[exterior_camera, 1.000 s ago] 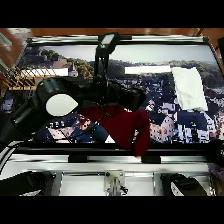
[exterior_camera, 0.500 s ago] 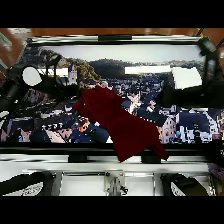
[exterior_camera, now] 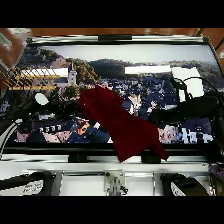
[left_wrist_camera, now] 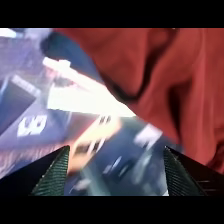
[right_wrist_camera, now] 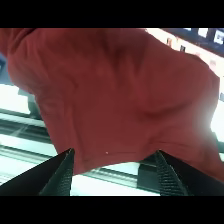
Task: Fold the shirts.
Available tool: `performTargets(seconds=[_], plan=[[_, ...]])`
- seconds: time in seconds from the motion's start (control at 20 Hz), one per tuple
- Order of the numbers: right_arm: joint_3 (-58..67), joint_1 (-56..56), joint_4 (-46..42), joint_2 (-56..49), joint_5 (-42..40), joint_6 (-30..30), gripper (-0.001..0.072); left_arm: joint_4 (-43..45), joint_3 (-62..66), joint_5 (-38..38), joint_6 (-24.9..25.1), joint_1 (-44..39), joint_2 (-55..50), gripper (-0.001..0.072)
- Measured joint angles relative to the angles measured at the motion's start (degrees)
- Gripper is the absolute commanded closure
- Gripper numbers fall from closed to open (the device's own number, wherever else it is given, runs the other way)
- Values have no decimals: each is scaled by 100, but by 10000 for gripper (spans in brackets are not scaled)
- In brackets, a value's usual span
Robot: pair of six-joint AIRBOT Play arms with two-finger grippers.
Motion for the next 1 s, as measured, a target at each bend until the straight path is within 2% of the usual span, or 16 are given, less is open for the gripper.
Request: performTargets(seconds=[0.2, 0.3, 0.4, 0.45, 0.5, 0.65, 0.95, 1.0], plan=[[-63, 2, 0, -2, -2, 111, 83, -553, -109, 876, 39, -249, -321, 29], [-94, 2, -9, -2, -50, 151, 83, -756, -125, 1220, 44, -354, -431, 242], [-214, 2, -142, -7, -87, 184, 83, -848, -140, 1397, 46, -417, -531, 419], [-326, 2, -317, -37, -116, 195, 83, -872, -142, 1475, 48, -422, -564, 590], [-466, 2, -540, -105, -116, 229, 83, -874, -144, 1517, 48, -428, -590, 672], [-831, -151, -767, -527, 13, 225, 83, -931, -55, 1609, 66, -391, -577, 672], [-1049, -833, -50, -1893, 625, -238, 84, -960, 221, 1412, 522, -348, -232, 672], [-1058, -863, -7, -2076, 669, -295, 127, -962, 243, 1349, 608, -348, -177, 672]])
